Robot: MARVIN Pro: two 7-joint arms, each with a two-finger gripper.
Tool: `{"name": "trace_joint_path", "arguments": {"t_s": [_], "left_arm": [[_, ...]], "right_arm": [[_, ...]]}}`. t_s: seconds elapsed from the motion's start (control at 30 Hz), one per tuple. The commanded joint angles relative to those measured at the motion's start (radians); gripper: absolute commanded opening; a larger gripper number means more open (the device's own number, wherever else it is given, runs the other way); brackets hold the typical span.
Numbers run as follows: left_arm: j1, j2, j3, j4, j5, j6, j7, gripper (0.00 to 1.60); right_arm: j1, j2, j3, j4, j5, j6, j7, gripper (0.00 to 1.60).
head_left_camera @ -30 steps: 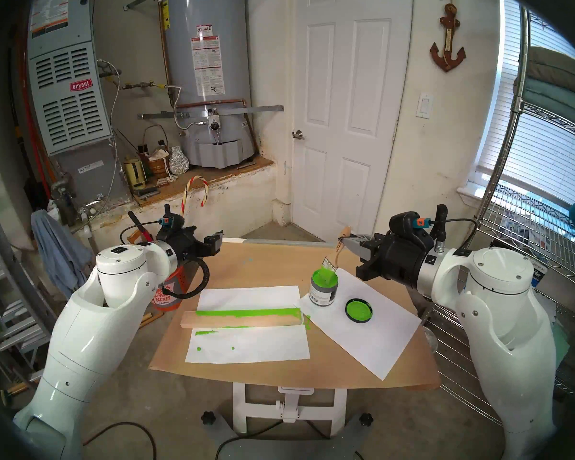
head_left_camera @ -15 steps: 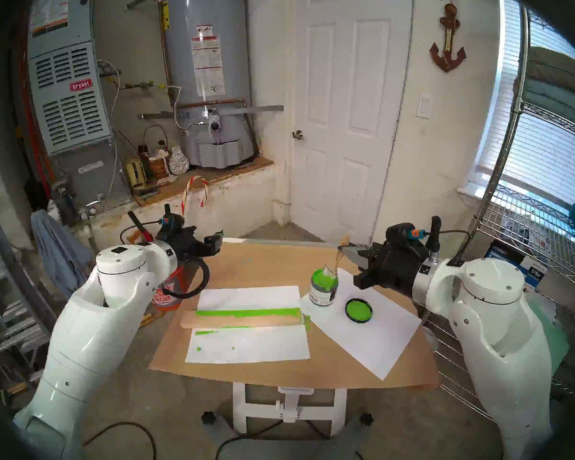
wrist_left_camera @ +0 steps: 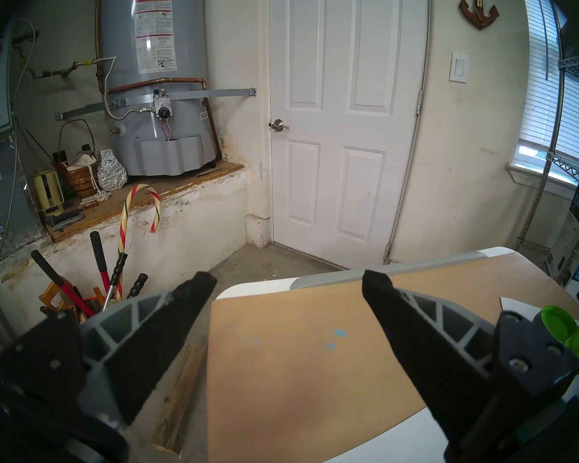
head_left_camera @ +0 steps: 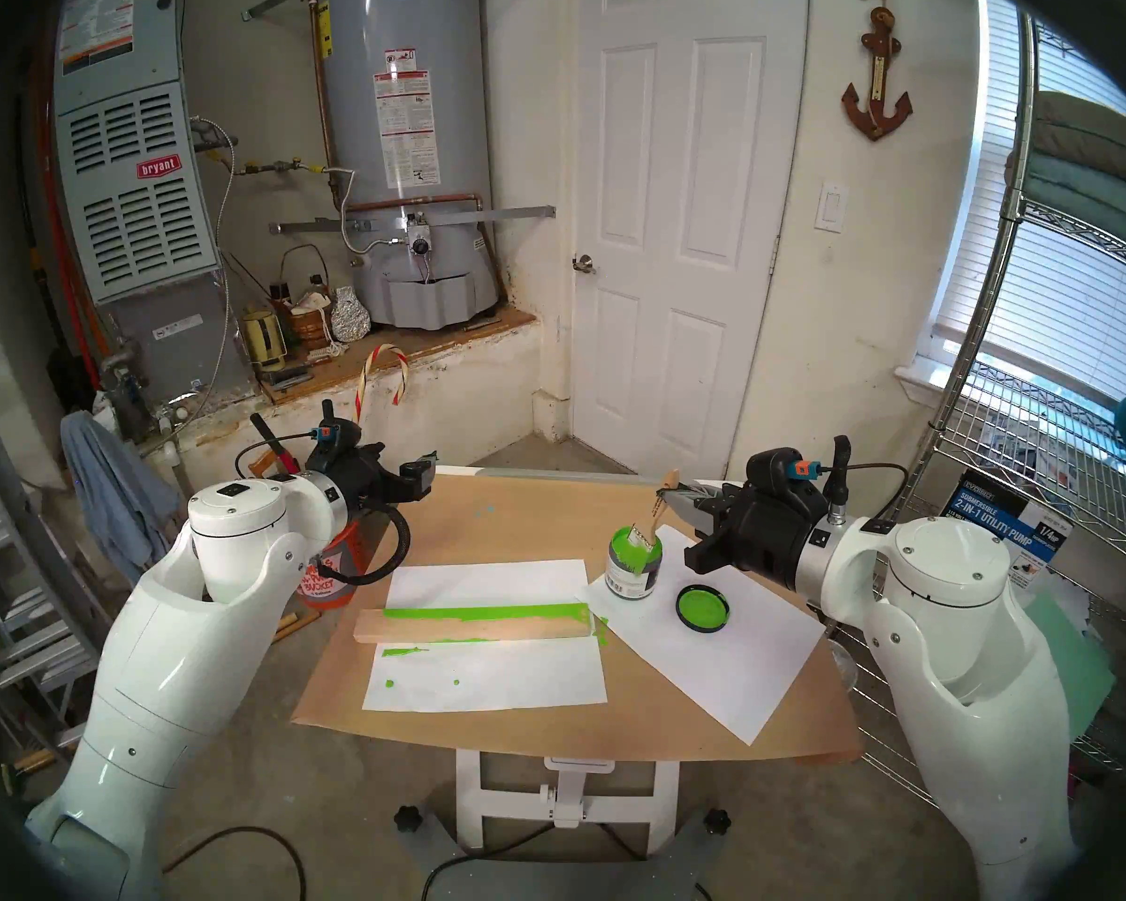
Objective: Pick up brush, dip the brush into paint, and paint the wood
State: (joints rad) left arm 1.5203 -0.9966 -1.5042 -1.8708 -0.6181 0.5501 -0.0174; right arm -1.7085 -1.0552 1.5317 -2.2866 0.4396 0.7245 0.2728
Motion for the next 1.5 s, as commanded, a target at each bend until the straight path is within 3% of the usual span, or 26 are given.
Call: {"name": "trace_joint_path", "arguments": {"t_s": [0.0, 0.4, 0.73, 1.47], "left_arm": [[-0.009, 0.002, -0.009, -0.016, -0.002, -0.002, 0.001, 1.6], [-0.009, 0.002, -0.009, -0.017, -0.002, -0.002, 0.001, 1.6], [-0.009, 0.002, -0.009, -0.017, -0.002, -0.002, 0.001, 1.6], [-0.009, 0.002, -0.009, -0.017, -0.002, -0.002, 0.001, 1.6]], "right_arm": [[0.047, -0.023, 0.015, -0.013, 0.022, 0.01, -0.004, 0.0], [0.09, -0.03, -0.056, 0.061, -0.02, -0.029, -0.033, 0.0], [0.108, -0.037, -0.067, 0.088, -0.025, -0.04, -0.027, 0.0], [0.009, -0.014, -0.123, 0.095, -0.125, -0.131, -0.041, 0.0]]}}
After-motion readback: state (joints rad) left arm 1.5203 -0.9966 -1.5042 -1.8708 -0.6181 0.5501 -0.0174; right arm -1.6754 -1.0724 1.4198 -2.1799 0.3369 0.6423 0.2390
